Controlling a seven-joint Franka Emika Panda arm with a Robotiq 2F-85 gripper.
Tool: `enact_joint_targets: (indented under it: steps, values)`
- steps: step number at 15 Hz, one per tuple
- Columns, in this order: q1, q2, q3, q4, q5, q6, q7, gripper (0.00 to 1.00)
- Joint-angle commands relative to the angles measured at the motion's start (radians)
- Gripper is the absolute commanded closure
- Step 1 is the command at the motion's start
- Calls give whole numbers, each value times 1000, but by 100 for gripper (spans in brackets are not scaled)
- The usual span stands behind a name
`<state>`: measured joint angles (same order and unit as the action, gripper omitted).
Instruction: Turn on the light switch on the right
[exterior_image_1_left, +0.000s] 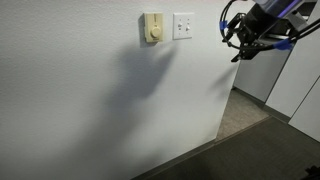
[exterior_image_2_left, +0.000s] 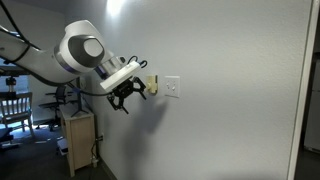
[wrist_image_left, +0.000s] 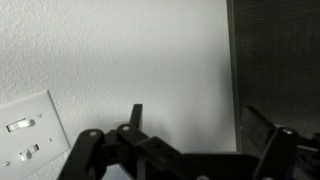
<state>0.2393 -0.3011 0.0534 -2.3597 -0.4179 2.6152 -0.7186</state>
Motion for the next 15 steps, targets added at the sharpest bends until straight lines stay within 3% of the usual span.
enact_joint_targets:
  steps: [1, 6, 10, 15]
  values:
    - [-20, -3, 21, 1, 10, 0, -5, 0]
    - [-33, 42, -18, 1, 34, 84, -32, 0]
    - [-19, 117, -84, 48, 137, 137, -184, 0]
    - [157, 252, -219, 224, 382, 52, -584, 0]
